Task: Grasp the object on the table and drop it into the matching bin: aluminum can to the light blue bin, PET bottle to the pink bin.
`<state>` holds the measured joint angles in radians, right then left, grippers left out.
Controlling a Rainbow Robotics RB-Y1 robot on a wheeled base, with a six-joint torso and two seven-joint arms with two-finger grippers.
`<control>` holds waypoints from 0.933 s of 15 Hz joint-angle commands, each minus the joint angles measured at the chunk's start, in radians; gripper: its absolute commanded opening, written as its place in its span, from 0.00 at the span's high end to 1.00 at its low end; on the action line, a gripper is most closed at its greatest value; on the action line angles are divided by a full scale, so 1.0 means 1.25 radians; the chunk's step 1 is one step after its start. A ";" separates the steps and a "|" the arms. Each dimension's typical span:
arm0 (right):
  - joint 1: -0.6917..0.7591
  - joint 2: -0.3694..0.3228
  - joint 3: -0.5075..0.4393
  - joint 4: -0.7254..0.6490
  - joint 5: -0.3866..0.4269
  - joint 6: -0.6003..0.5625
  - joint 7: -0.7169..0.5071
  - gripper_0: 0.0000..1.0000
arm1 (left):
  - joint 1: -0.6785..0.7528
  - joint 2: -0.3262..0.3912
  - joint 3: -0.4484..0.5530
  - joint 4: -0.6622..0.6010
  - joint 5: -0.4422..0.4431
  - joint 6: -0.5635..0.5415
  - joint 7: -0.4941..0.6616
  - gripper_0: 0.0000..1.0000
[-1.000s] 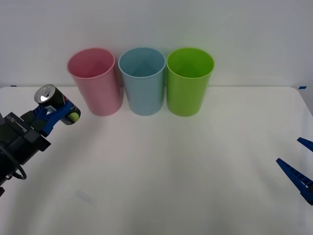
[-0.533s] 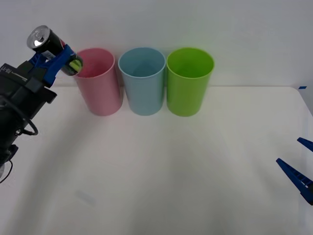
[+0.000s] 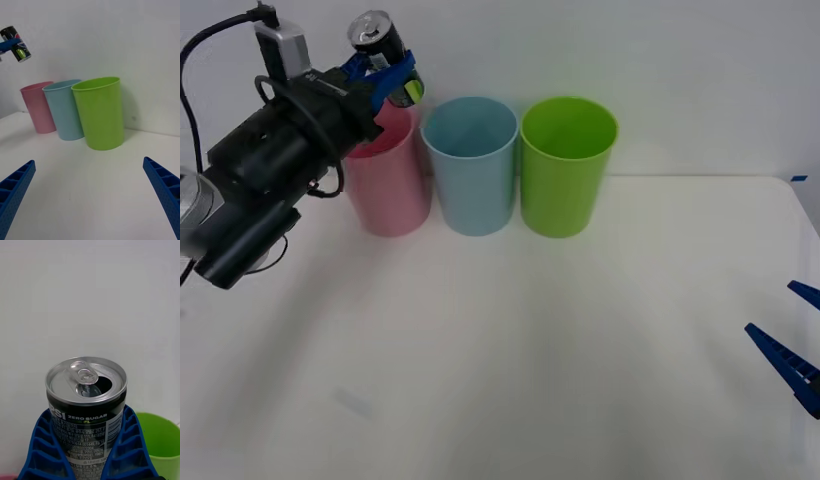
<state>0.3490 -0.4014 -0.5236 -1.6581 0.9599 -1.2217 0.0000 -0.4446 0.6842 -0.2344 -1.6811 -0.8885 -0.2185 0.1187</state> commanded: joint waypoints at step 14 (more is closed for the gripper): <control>0.000 0.000 0.000 0.000 0.000 0.000 0.000 0.00 | -0.306 -0.114 -0.097 0.373 -0.115 -0.061 0.003 1.00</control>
<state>0.3491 -0.4014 -0.5236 -1.6581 0.9599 -1.2217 0.0000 -0.8241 0.5431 -0.3568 -1.2187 -1.0268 -0.2942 0.1226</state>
